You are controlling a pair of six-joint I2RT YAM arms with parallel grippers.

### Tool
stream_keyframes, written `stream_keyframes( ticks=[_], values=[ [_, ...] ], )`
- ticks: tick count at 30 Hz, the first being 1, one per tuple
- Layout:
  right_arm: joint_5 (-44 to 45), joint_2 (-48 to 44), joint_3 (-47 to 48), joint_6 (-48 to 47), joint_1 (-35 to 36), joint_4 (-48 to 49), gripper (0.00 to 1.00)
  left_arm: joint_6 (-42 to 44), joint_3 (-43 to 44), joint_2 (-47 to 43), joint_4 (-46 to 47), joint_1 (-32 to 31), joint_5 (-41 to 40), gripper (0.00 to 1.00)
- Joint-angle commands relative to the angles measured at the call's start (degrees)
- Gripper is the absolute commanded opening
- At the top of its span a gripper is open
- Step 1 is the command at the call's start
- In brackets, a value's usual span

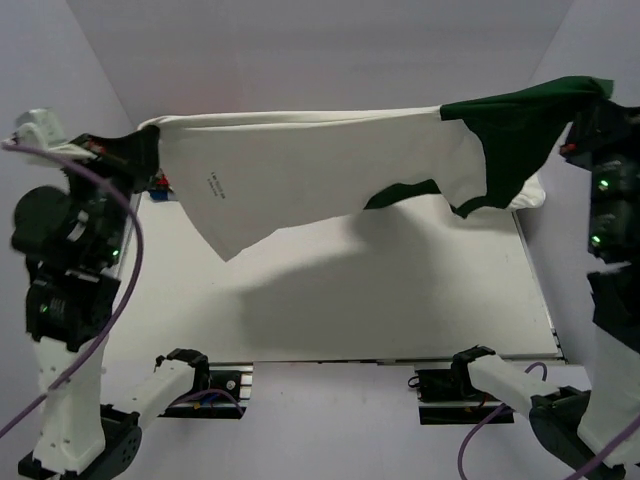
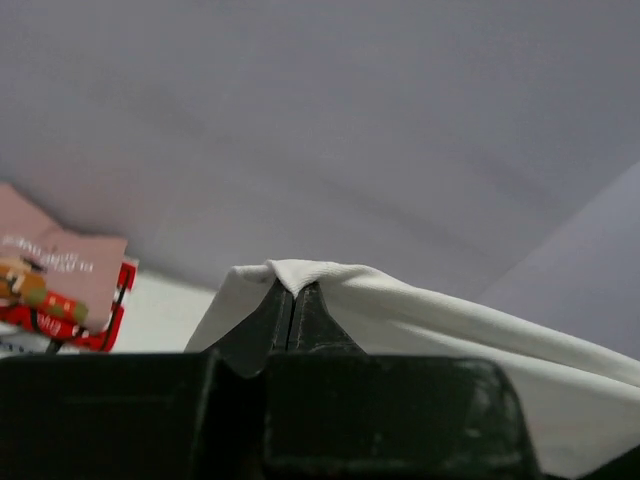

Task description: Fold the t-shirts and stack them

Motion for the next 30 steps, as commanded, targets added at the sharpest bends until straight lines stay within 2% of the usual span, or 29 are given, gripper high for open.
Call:
stream_keyframes(
  ticks=[1, 6, 10, 13, 17, 19, 21, 22, 23, 24, 25, 27, 30],
  values=[
    [0.77, -4.23, 4.02, -8.30, -0.53, 6.06, 0.00, 4.77, 5.45, -2.96, -1.88, 0.15, -6.30, 0.00],
    [0.93, -3.90, 2.53, -11.12, -0.35, 10.54, 0.00, 5.30, 9.05, -1.30, -1.70, 0.15, -4.27, 0.00],
    [3.74, 1.62, 1.12, -15.32, -0.35, 15.97, 0.00, 5.30, 9.67, 3.97, -1.70, 0.15, -4.88, 0.00],
    [7.70, 6.73, -1.86, -18.49, -0.62, 21.85, 0.00, 5.83, 9.68, 10.29, -1.17, 0.15, -6.29, 0.00],
    [7.10, 14.72, -3.63, -20.87, -0.79, 25.57, 0.00, 6.36, 10.72, 20.48, 1.37, 0.68, -7.79, 0.00],
    [6.65, 21.66, -2.32, -21.31, -0.88, 27.67, 0.00, 6.36, 13.01, 25.49, 1.90, 1.20, -7.79, 0.00],
    [5.25, 28.24, 1.45, -22.19, -1.06, 32.57, 0.00, 7.23, 19.50, 33.31, 1.90, 1.21, -6.30, 0.00],
    [5.24, 31.66, 5.12, -22.46, -1.32, 33.48, 0.00, 7.93, 22.66, 35.95, 1.29, 1.82, -5.77, 0.00],
    [4.90, 33.44, 7.34, -23.07, -1.50, 34.18, 0.00, 8.46, 29.39, 38.41, 1.29, 1.82, -5.77, 0.00],
    [4.46, 36.68, 15.45, -23.68, -1.85, 36.02, 0.00, 9.25, 32.50, 42.26, 1.98, 1.82, -6.47, 0.00],
    [4.45, 39.67, 18.14, -24.04, -1.85, 36.91, 0.00, 9.95, 37.75, 43.69, 2.60, 2.35, -7.08, 0.00],
    [2.10, 41.36, 23.94, -25.01, -2.02, 40.92, 0.00, 11.18, 41.13, 45.20, 4.18, 2.35, -6.57, 0.00],
    [-2.65, 38.40, 21.00, -24.83, -2.37, 46.90, 0.00, 12.51, 38.96, 42.66, 9.98, 2.88, -4.98, 0.00]
  ],
)
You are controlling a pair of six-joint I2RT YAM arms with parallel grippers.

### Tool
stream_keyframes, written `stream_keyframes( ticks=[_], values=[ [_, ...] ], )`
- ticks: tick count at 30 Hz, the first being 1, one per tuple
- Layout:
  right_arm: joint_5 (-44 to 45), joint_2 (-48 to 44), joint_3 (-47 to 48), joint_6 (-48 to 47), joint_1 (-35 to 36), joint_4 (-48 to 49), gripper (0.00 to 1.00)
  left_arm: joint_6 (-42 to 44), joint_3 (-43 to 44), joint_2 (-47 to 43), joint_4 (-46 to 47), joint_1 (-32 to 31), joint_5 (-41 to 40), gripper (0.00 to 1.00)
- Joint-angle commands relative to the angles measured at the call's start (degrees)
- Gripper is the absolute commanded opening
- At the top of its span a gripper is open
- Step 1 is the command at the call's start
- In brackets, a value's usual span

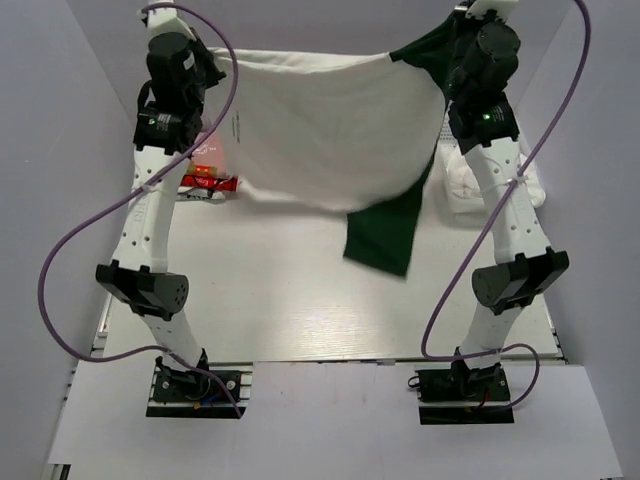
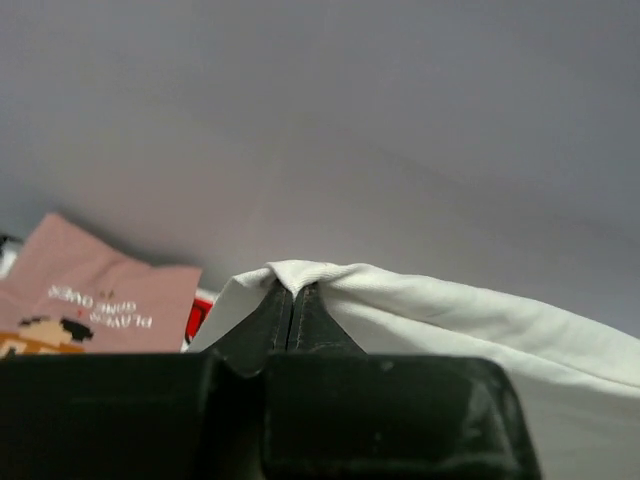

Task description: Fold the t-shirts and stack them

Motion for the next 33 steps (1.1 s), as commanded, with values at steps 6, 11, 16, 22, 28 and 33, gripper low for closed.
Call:
stream_keyframes(
  ticks=[6, 11, 16, 22, 28, 33],
  values=[
    [-4.44, -18.75, -9.39, -3.28, -1.11, 20.95, 0.00, 3.72, -10.59, -18.02, 14.05, 0.87, 1.50, 0.00],
    [-6.55, -32.90, -37.99, -2.59, -1.02, 21.23, 0.00, 3.73, -36.06, -27.50, 20.20, 0.87, 5.36, 0.00],
    [-7.86, -44.41, -60.80, 8.98, -0.76, 8.69, 0.00, -2.24, -63.05, -37.78, 21.72, 0.87, 7.57, 0.00],
    [-8.77, -57.60, -83.83, 29.60, -0.93, -13.34, 0.00, -17.70, -83.45, -45.35, 11.08, 0.34, 7.98, 0.00],
    [-10.94, -58.06, -87.98, 37.30, -0.58, -31.40, 0.02, -25.80, -91.90, -47.30, -2.28, -0.27, 8.71, 0.00],
    [-15.95, -54.63, -95.45, 44.86, -0.76, -39.65, 0.40, -28.87, -94.37, -44.66, -12.53, -0.27, 11.17, 0.59]
  ],
)
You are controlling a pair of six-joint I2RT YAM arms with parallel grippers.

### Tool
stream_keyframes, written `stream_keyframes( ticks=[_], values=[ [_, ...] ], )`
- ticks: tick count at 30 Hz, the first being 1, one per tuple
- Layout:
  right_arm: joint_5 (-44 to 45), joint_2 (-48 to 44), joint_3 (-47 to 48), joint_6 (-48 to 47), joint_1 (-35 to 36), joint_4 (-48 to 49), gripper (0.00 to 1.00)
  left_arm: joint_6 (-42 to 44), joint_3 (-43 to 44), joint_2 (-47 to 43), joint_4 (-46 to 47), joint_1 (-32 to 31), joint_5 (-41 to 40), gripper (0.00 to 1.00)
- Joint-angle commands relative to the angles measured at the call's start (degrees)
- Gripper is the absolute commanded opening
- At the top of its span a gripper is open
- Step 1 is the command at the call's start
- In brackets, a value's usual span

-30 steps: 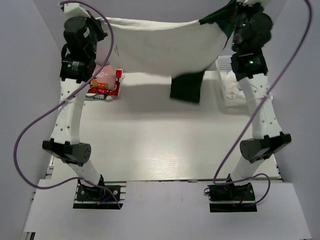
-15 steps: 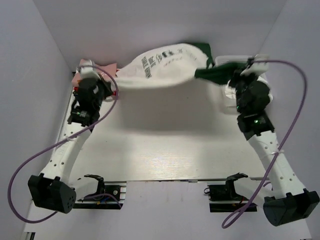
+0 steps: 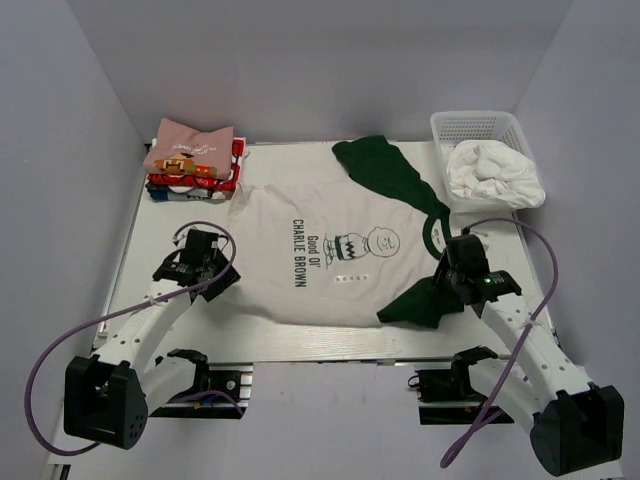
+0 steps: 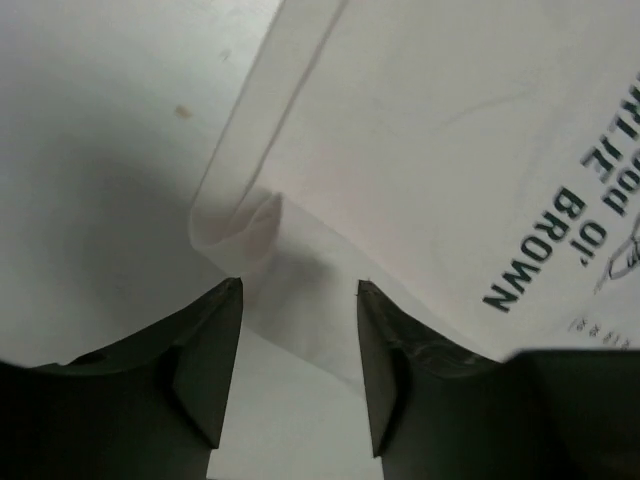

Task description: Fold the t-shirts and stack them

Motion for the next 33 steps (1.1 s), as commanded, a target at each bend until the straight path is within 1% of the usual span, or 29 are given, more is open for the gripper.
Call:
stream_keyframes(
  ticks=[1, 2, 3, 4, 5, 6, 7, 8, 9, 10, 11, 12, 14, 17, 20, 22, 23, 24, 26, 27, 29, 30, 31, 32, 33],
  values=[
    [-2.78, 2.01, -1.80, 8.56, -0.08, -10.78, 0.47, -4.38, 0.50, 1.08, -11.25, -0.10, 1.49, 0.61],
    [-2.69, 1.75, -1.45, 10.40, -0.08, -13.66, 0.49, -4.38, 1.12, 1.09, -13.71, -0.10, 0.96, 0.61],
    [-3.38, 0.44, -0.57, 10.77, -0.08, -14.39, 0.49, -5.86, 2.43, 0.31, -18.26, -0.10, 0.96, 0.61],
    [-3.83, -0.44, 0.65, 10.69, -0.17, -15.00, 0.51, -5.87, 3.06, -0.40, -19.52, -0.10, 0.96, 0.61],
    [-2.61, -1.32, 1.27, 12.17, -0.17, -17.62, 0.51, -5.87, 3.67, -1.45, -20.66, -0.10, 4.00, 0.63],
    [-1.99, -4.03, 2.41, 11.92, -0.17, -18.17, 0.52, -6.48, 4.29, -3.29, -21.72, -0.10, 4.99, 0.63],
    [-1.38, -4.93, 3.29, 11.66, -0.34, -17.91, 0.55, -6.49, 4.29, -4.35, -21.73, -0.10, 5.78, 0.71],
    [-0.41, -6.59, 3.74, 9.56, -0.34, -16.87, 0.59, -6.49, 4.29, -5.40, -21.03, -0.10, 6.40, 0.82],
    [-0.32, -7.56, 3.91, 8.85, -0.34, -16.16, 0.70, -6.49, 4.29, -6.37, -20.33, -0.10, 6.41, 0.92],
    [-0.58, -8.36, 3.74, 8.14, -0.34, -14.24, 0.76, -6.49, 4.29, -6.90, -18.67, -0.10, 6.41, 1.00],
    [-0.75, -8.19, 3.65, 6.31, -0.34, -13.35, 0.78, -6.49, 4.29, -6.91, -18.65, -0.10, 4.75, 1.00],
    [-1.36, -7.67, 3.48, 5.68, -0.34, -12.38, 0.80, -5.97, 5.08, -6.91, -17.96, -0.10, 4.74, 1.00],
    [-2.41, -6.09, 3.48, 5.42, -0.26, -11.94, 0.80, -5.34, 6.31, -3.76, -17.95, -0.10, 4.12, 1.00],
    [-4.35, -2.57, 2.43, 5.50, -0.17, -11.93, 0.80, -4.03, 5.79, -0.50, -17.95, -0.10, 5.35, 0.98],
    [-2.61, -0.02, 0.76, 7.60, -0.43, -12.55, 0.81, -4.03, 2.90, 2.93, -15.24, -0.10, 5.35, 0.97],
    [-0.41, 0.95, -0.29, 10.14, -0.43, -12.38, 0.86, -4.03, 2.37, 5.12, -12.87, -0.10, 6.67, 0.96],
    [-0.66, 1.56, -1.43, 10.42, -0.34, -11.85, 0.88, -4.03, 2.36, 5.92, -10.94, -0.10, 6.67, 0.96],
    [-1.01, 2.00, -1.88, 11.47, -0.43, -11.32, 0.89, -4.03, 2.36, 6.79, -10.22, -0.10, 7.19, 0.91],
    [-1.89, 4.28, -2.85, 11.83, -0.52, -11.06, 0.89, -4.03, 3.58, 8.72, -9.08, -0.10, 7.20, 0.87],
    [-2.42, 4.64, -3.03, 12.00, -0.52, -11.06, 0.89, -4.03, 3.59, 8.74, -8.38, -0.10, 7.20, 0.81],
    [-2.77, 6.30, -3.82, 12.00, -0.43, -10.18, 0.89, -4.03, 3.59, 10.22, -7.67, -0.10, 6.58, 0.73],
    [-3.04, 6.58, -3.99, 12.53, -0.52, -9.83, 0.89, -4.03, 3.59, 10.23, -7.67, -0.10, 6.58, 0.57],
    [-3.30, 6.84, -4.86, 12.79, -0.43, -8.26, 0.89, -4.03, 3.07, 11.01, -7.06, -0.10, 6.58, 0.46],
    [-4.61, 7.36, -5.66, 12.88, -0.43, -6.59, 0.84, -4.03, 3.06, 11.02, -7.05, -0.10, 6.58, 0.35],
    [-6.45, 7.63, -5.84, 12.80, -0.61, -5.18, 0.80, -4.03, 3.06, 11.54, -7.05, -0.10, 6.58, 0.11]
  ],
)
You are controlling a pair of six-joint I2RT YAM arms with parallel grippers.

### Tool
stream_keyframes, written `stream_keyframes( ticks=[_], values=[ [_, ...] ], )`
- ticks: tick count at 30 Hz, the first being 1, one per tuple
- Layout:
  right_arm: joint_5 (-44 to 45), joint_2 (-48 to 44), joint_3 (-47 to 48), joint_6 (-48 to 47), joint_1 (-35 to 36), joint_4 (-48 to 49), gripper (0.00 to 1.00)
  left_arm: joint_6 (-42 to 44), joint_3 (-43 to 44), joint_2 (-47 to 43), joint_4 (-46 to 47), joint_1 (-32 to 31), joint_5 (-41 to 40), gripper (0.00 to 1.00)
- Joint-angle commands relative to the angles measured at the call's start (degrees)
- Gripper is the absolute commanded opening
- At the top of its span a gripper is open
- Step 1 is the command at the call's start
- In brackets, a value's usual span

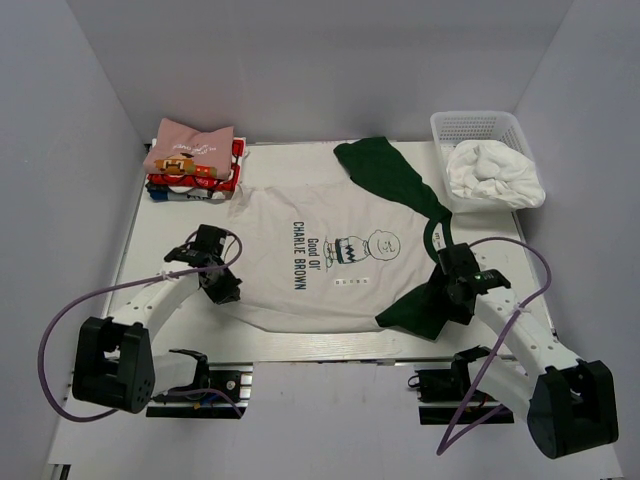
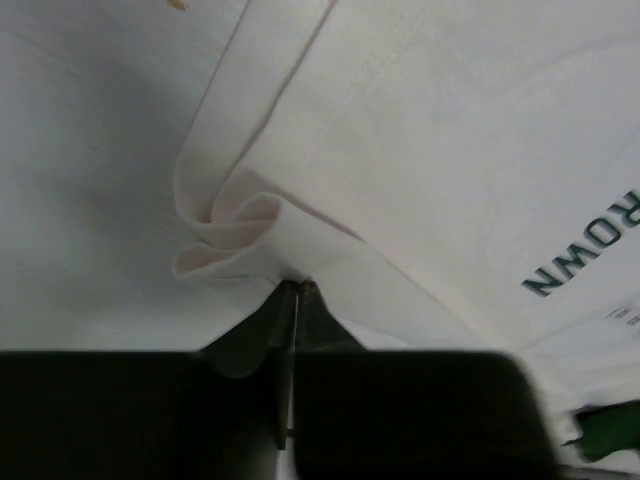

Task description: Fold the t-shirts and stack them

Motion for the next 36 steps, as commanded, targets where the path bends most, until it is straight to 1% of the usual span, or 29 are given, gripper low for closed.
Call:
stream_keyframes(
  ticks=[1, 2, 3, 4, 5, 6, 8, 9, 14, 17, 18, 19, 22, 23, 25, 26, 28, 29, 30, 32, 33, 34, 35, 36],
  values=[
    [-3.49, 0.62, -1.49, 1.91, -0.15, 5.08, 0.72, 0.43, 0.46, 0.03, 2.04, -0.10, 0.51, 0.04],
    [-4.72, 0.70, -1.49, 1.65, -0.06, 5.61, 0.63, 0.43, 0.46, 0.03, 2.04, -0.10, 0.51, 0.00],
    [-4.73, 0.88, -1.41, 1.56, -0.06, 6.05, 0.53, 0.43, -0.06, 0.03, 2.04, -0.10, 0.51, 0.00],
    [-4.90, 0.97, -1.49, 1.30, -0.23, 5.97, 0.50, 0.95, -0.07, -0.75, 2.04, -0.10, 0.51, 0.00],
    [-4.82, 0.62, -1.32, 0.95, -0.06, 5.36, 0.40, 0.96, -0.07, -0.76, 2.04, -0.10, 0.51, 0.00],
    [-4.82, 0.53, -1.40, 0.60, -0.06, 5.18, 0.35, 1.48, -0.07, -1.54, 2.04, -0.10, 0.51, 0.00],
    [-4.73, -0.26, -2.02, 0.42, -0.06, 6.13, 0.14, 1.49, -0.07, -3.03, 2.04, -0.10, -0.10, 0.00],
    [-4.99, -1.05, -2.19, -0.02, -0.15, 6.66, 0.00, 1.49, -0.07, -3.57, 2.04, -0.10, -0.10, 0.00],
    [-4.82, -2.99, 1.75, -0.20, -0.06, 5.88, 0.00, 2.63, -0.07, -7.52, 3.62, -0.10, -0.10, 0.00],
    [-4.73, -3.16, 6.41, -0.55, -0.23, 3.95, 0.00, 3.16, 0.54, -8.23, 3.62, 0.95, -0.10, 0.00],
    [-3.68, -2.99, 9.64, -0.29, -0.23, 1.94, 0.00, 3.16, 1.07, -8.23, 3.62, 0.95, -0.71, 0.00],
    [-3.50, -1.51, 10.63, -0.29, -0.23, 1.40, 0.00, 3.68, 1.08, -7.54, 3.62, 0.95, -0.72, 0.00],
    [-2.97, 1.66, 15.28, -0.11, -0.59, 0.95, 0.00, 3.68, 2.82, -4.29, 6.08, 0.95, -1.34, 0.00],
    [-2.01, 4.37, 16.25, -0.11, -0.93, 1.30, 0.00, 3.68, 3.71, -2.97, 6.08, 0.95, -2.90, 0.00],
    [-0.26, 6.15, 19.33, -0.28, -1.29, 3.14, 0.00, 4.29, 6.87, 1.51, 6.08, 0.95, -5.10, 0.00],
    [-0.07, 8.76, 19.95, -0.63, -1.72, 5.15, 0.00, 4.30, 8.10, 3.09, 6.61, 0.95, -6.59, 0.00],
    [0.45, 10.89, 22.76, -0.73, -1.99, 6.75, 0.00, 4.91, 11.70, 6.34, 7.23, 1.56, -7.14, 0.00],
    [1.59, 14.82, 23.29, -0.81, -2.51, 9.45, 0.00, 4.91, 12.93, 9.93, 7.92, 1.57, -7.14, 0.00],
    [1.69, 16.07, 25.64, -0.29, -2.78, 10.00, 0.00, 5.52, 15.81, 12.05, 8.62, 2.18, -7.14, 0.00],
    [1.51, 20.01, 27.24, -1.42, -3.57, 12.28, 0.00, 5.53, 18.99, 16.27, 8.63, 3.50, -7.14, 0.00],
    [1.43, 22.56, 30.21, -1.52, -3.84, 12.73, 0.00, 6.23, 22.66, 20.64, 8.63, 3.50, -6.53, 0.00],
    [1.95, 24.68, 31.28, -1.78, -4.19, 13.43, 0.00, 6.23, 24.79, 22.86, 6.02, 5.07, -6.52, 0.08],
    [1.52, 25.66, 32.33, -2.13, -4.36, 13.96, 0.00, 6.76, 26.90, 25.06, 4.69, 5.09, -5.91, 0.25],
    [0.47, 28.10, 34.61, -2.31, -4.37, 14.75, 0.00, 6.76, 31.18, 27.08, 2.94, 5.09, -5.04, 0.42]
  ],
)
